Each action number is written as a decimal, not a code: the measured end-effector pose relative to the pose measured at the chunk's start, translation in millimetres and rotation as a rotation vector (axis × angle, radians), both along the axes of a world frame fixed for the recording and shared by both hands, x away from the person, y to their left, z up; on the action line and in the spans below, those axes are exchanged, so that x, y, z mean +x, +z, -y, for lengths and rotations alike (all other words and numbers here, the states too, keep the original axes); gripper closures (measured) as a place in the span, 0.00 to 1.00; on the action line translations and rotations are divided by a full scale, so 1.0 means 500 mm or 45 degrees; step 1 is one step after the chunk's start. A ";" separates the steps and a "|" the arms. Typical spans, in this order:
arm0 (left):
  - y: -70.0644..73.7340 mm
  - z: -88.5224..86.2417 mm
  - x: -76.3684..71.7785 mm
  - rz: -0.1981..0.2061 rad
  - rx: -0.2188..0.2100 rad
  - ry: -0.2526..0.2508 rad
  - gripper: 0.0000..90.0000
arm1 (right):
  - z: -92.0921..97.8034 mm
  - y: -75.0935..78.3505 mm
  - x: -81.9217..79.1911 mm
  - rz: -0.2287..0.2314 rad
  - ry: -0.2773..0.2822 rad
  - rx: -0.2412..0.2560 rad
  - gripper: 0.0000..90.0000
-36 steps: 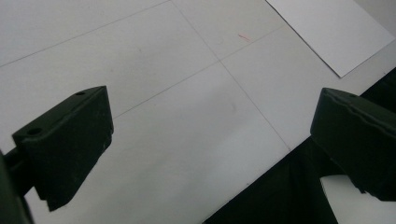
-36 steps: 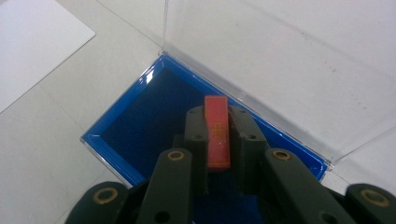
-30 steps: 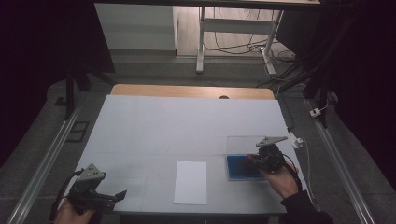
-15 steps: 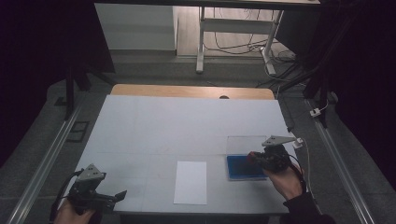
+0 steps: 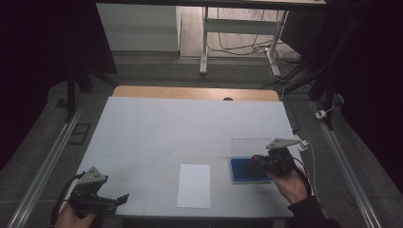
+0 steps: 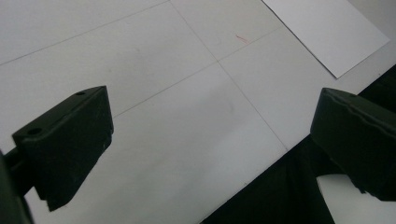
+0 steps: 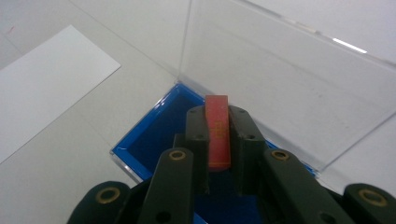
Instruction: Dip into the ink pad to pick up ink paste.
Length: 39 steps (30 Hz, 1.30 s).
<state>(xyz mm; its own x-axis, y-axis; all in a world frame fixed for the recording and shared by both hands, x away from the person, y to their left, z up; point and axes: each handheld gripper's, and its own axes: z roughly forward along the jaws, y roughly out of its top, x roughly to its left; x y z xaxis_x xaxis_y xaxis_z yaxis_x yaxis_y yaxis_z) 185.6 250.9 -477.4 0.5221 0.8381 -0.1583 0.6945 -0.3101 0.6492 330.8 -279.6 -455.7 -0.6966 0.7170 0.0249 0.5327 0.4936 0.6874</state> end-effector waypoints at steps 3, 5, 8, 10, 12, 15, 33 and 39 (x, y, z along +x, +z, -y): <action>0.000 -0.001 0.000 -0.001 -0.002 0.000 0.00 | -0.007 -0.006 0.002 -0.009 0.027 -0.031 0.89; 0.000 -0.001 0.000 -0.002 -0.003 0.001 0.00 | -0.014 -0.011 0.002 -0.022 0.042 -0.053 0.89; 0.000 0.000 0.000 -0.002 -0.001 0.000 0.00 | -0.025 -0.020 0.000 -0.019 0.076 -0.115 0.89; 0.000 0.000 0.000 -0.002 -0.001 0.000 0.00 | -0.030 -0.025 -0.001 -0.024 0.089 -0.136 0.89; 0.000 0.000 0.000 -0.002 0.000 0.001 0.00 | -0.034 -0.029 -0.001 -0.031 0.098 -0.157 0.89; -0.001 0.000 0.000 -0.002 0.000 0.002 0.00 | -0.037 -0.033 0.000 -0.036 0.101 -0.157 0.89; -0.001 0.001 0.001 -0.009 0.007 0.001 0.00 | -0.064 -0.043 -0.013 0.017 0.109 -0.291 0.90; -0.001 0.001 0.001 -0.010 0.007 0.003 0.00 | -0.052 -0.045 -0.005 -0.029 0.087 -0.225 0.90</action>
